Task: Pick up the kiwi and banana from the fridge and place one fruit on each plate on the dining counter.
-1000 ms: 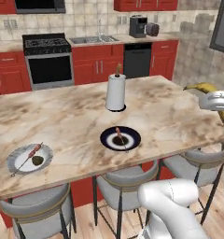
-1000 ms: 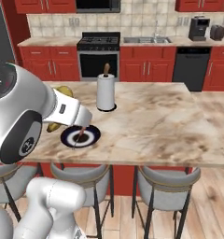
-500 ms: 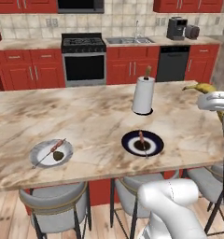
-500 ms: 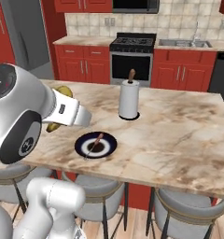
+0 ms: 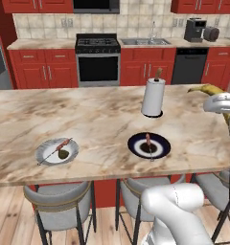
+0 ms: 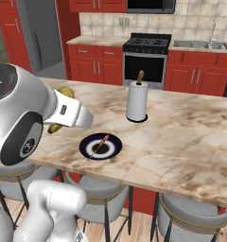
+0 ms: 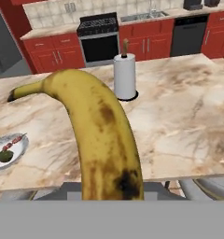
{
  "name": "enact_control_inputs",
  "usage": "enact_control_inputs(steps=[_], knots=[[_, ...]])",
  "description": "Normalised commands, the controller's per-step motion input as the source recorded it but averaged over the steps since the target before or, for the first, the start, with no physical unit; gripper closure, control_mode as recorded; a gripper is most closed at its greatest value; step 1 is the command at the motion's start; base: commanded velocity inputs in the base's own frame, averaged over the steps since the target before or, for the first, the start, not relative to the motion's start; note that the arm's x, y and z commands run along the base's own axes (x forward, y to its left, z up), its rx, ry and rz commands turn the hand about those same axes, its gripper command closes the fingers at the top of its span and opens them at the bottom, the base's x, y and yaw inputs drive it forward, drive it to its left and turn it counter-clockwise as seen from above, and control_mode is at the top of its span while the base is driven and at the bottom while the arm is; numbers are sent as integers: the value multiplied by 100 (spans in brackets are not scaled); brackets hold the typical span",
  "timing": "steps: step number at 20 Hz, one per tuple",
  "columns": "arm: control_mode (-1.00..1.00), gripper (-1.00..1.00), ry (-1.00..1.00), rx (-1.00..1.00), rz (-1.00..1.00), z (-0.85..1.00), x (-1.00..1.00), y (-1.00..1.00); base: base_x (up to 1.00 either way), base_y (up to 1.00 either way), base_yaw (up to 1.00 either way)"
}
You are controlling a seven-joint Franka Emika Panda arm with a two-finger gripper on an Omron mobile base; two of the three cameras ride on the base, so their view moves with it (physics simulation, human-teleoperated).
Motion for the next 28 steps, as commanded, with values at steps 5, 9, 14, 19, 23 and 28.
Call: enact_control_inputs(steps=[5,9,14,19,23,28], knots=[[-100,100,51,0,34,-68,100,0,0,0,0],[-100,100,62,0,44,-90,99,0,0,0,0],[-100,100,48,0,54,-88,80,0,0,0,0],[-100,100,22,0,50,-73,51,0,0,0,0],[-100,100,0,0,35,-57,23,-1,0,0,0],[-100,100,-13,1,12,-58,7,-6,0,0,0]])
